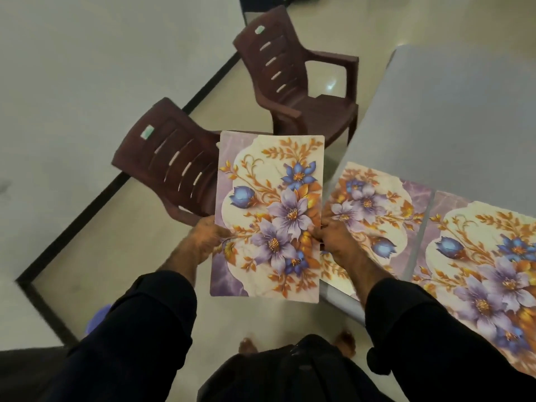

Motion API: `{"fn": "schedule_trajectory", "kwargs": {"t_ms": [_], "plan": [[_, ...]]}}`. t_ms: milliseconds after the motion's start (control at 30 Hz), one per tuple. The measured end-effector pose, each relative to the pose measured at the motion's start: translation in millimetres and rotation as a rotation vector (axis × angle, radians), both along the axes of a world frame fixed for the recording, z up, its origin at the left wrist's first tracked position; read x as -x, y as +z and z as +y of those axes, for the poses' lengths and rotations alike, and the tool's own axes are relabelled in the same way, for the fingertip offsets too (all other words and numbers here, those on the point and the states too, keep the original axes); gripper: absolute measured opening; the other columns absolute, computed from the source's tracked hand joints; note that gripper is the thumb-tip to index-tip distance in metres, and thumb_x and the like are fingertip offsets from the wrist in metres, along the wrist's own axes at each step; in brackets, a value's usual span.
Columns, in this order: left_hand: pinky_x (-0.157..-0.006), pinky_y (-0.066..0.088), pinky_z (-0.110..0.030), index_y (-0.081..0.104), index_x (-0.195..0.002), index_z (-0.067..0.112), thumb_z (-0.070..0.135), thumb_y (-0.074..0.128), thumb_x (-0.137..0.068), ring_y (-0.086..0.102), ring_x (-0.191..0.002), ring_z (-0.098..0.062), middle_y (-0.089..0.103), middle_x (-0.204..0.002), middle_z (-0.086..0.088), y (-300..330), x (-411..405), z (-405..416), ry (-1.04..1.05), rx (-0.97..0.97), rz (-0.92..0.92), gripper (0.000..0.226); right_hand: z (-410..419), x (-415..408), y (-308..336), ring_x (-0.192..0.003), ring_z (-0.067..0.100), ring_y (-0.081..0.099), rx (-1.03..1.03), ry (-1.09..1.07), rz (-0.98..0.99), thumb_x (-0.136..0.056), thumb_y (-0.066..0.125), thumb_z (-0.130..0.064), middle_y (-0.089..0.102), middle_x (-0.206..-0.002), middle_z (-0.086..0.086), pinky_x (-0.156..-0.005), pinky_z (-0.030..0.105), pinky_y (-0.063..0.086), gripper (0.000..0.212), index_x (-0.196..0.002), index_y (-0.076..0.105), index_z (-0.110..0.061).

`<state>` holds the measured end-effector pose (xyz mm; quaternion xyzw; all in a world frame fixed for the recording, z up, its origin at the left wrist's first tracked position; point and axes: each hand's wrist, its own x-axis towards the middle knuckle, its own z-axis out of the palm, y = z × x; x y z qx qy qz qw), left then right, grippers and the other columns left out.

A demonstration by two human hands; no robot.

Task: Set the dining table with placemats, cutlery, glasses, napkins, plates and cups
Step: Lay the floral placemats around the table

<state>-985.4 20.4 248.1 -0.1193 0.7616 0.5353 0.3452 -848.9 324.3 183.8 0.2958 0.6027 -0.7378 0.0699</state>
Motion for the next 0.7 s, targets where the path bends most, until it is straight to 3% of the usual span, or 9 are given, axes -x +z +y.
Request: {"fn": "schedule_trajectory", "kwargs": {"t_ms": [200, 333, 533, 700], "plan": [[-0.101, 0.059, -0.054, 0.075, -0.12, 0.01, -0.003, 0.077, -0.086, 0.074, -0.112, -0.037, 0.082, -0.111, -0.008, -32, -6, -83, 0.1, 0.01, -0.021, 0.037, -60, 21, -1, -0.081, 0.02, 0.072, -0.023, 0.109, -0.025, -0.097, 0.073, -0.014, 0.08, -0.096, 0.007, -0.076, 0.04, 0.06, 0.012, -0.107, 0.08, -0.015], [-0.09, 0.062, -0.044, 0.076, -0.118, 0.011, -0.008, 0.076, -0.085, 0.076, -0.107, -0.033, 0.082, -0.11, -0.007, -49, -8, -144, 0.134, -0.043, -0.034, 0.038, -122, 37, -6, -0.083, 0.021, 0.074, -0.082, 0.136, -0.085, -0.096, 0.072, -0.014, 0.081, -0.1, 0.008, -0.072, 0.034, 0.059, 0.016, -0.111, 0.079, -0.015], [-0.095, 0.062, -0.049, 0.077, -0.116, 0.011, -0.007, 0.076, -0.082, 0.077, -0.106, -0.035, 0.083, -0.106, -0.008, -69, -4, -282, 0.202, -0.035, -0.052, 0.039, -253, 70, -9, -0.083, 0.024, 0.071, -0.11, 0.245, -0.129, -0.098, 0.07, -0.012, 0.079, -0.099, 0.012, -0.07, 0.035, 0.06, 0.016, -0.112, 0.077, -0.011], [-0.09, 0.064, -0.046, 0.076, -0.114, 0.009, -0.012, 0.074, -0.083, 0.078, -0.101, -0.034, 0.083, -0.103, -0.009, -57, -2, -389, 0.401, -0.041, -0.049, 0.038, -354, 128, -1, -0.087, 0.032, 0.072, -0.15, 0.424, -0.126, -0.097, 0.072, -0.014, 0.08, -0.099, 0.011, -0.081, 0.046, 0.062, 0.012, -0.106, 0.079, -0.012]]}}
